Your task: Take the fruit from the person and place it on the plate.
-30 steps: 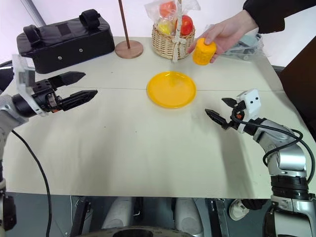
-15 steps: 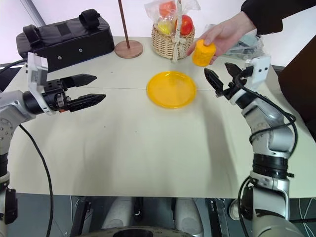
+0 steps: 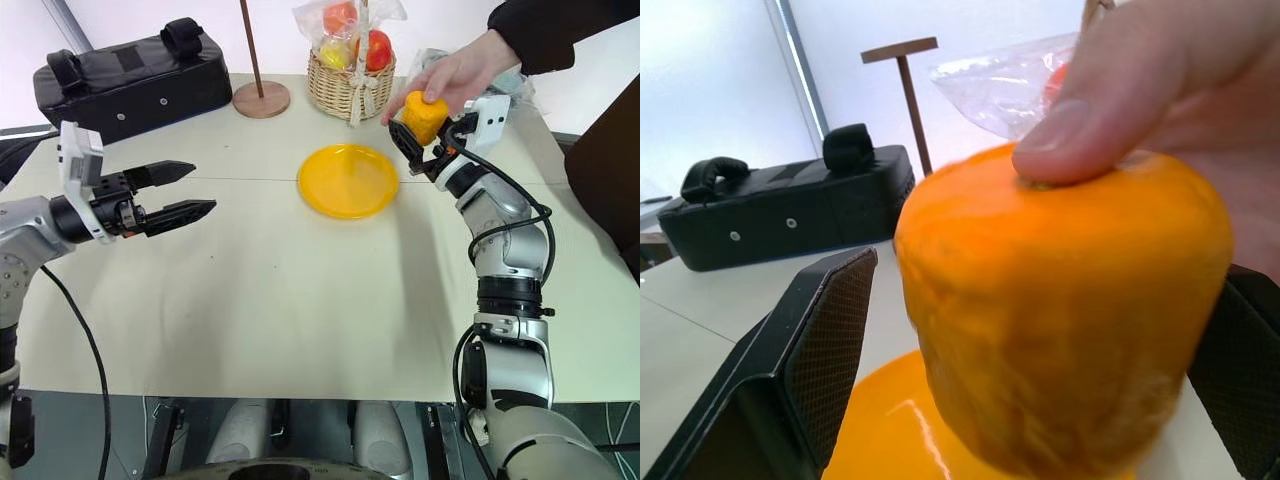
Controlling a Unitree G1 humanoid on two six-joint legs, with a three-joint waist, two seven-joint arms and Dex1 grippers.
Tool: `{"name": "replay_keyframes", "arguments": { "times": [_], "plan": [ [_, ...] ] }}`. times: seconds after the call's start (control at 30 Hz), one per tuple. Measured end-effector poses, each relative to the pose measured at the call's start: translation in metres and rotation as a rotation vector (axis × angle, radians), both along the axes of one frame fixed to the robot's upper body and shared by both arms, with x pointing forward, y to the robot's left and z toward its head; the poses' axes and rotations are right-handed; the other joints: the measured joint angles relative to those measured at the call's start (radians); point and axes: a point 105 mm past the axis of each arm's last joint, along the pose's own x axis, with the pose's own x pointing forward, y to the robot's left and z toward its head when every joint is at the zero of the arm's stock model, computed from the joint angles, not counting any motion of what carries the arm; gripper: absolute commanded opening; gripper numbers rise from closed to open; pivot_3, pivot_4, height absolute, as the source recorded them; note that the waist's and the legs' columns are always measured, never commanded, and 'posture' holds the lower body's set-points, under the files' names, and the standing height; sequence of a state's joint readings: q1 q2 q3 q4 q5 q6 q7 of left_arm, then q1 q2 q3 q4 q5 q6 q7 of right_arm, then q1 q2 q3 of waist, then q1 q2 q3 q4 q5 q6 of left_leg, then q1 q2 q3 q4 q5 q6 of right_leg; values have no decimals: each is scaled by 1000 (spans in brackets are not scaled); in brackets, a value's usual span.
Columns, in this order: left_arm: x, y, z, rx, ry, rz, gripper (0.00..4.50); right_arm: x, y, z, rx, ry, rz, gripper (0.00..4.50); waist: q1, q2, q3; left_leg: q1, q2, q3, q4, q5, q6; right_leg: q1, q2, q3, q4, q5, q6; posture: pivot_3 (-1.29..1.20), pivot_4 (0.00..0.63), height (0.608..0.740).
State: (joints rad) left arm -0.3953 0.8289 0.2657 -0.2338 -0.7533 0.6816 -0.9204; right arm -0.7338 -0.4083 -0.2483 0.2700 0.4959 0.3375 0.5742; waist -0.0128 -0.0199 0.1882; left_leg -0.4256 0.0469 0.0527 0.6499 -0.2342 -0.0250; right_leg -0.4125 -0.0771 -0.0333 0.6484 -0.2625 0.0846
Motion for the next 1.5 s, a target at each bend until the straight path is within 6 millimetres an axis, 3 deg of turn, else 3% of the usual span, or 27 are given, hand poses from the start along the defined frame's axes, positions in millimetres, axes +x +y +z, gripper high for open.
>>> {"name": "replay_keyframes", "arguments": {
  "times": [0.03,0.17,0.23,0.43,0.53,0.63,0.77,1.0,1.2,1.27,1.33,1.5],
  "plan": [
    [0,0,-1,0,2,2,4444,0,0,0,1,-1,1,4500,0,0,0,0,0,0,0,0,0,0,0,0,0,0,0,0,150,740],
    [0,0,-1,1,1,7,4500,0,1,0,5,1,3,2785,-1,0,0,0,0,0,0,0,0,0,0,0,0,0,0,0,150,740],
    [0,0,-1,1,1,7,4500,0,1,0,7,1,3,2544,-1,0,0,0,0,0,0,0,0,0,0,0,0,0,0,0,150,740],
    [0,0,-1,1,0,8,4500,-2,7,4,1,-6,25,2544,-1,0,0,0,0,0,0,0,0,0,0,0,0,0,0,0,150,740],
    [3,3,-1,10,-24,39,4500,-3,26,-1,-50,-15,63,2544,-4,0,0,0,0,0,0,0,0,0,0,0,0,0,0,0,150,740],
    [11,10,-7,-7,-49,116,4500,6,57,-24,-15,16,88,2544,-8,0,0,1,0,0,-1,0,0,-1,1,0,1,0,0,0,150,740],
    [15,16,-20,-15,-49,186,4500,23,78,-62,-5,114,54,2544,-1,1,0,-2,0,1,0,0,0,-2,0,1,1,0,0,0,150,740],
    [14,13,-28,-26,-83,244,4500,43,92,-66,-59,84,-1,2544,-3,1,0,-1,0,2,0,0,0,-2,-1,1,1,0,0,0,150,740],
    [10,9,-31,-36,-89,260,4500,48,86,-106,-107,203,-35,2544,-6,1,0,-1,0,2,-1,0,-1,-2,-1,1,1,0,0,0,150,740],
    [11,10,-32,-36,-87,275,4500,47,85,-113,-111,224,-38,3657,-7,1,0,-1,0,2,-1,0,-1,-2,-1,1,1,0,0,0,150,740],
    [11,10,-31,-36,-90,278,4500,48,85,-112,-111,226,-41,4412,-7,1,0,-1,0,2,-1,0,-1,-2,-1,1,1,0,0,0,150,740],
    [11,10,-31,-36,-93,283,4500,52,81,-102,-65,215,-55,4473,-6,1,0,-1,0,2,-1,0,-1,-2,-1,1,1,0,0,0,150,740]
  ]
}}
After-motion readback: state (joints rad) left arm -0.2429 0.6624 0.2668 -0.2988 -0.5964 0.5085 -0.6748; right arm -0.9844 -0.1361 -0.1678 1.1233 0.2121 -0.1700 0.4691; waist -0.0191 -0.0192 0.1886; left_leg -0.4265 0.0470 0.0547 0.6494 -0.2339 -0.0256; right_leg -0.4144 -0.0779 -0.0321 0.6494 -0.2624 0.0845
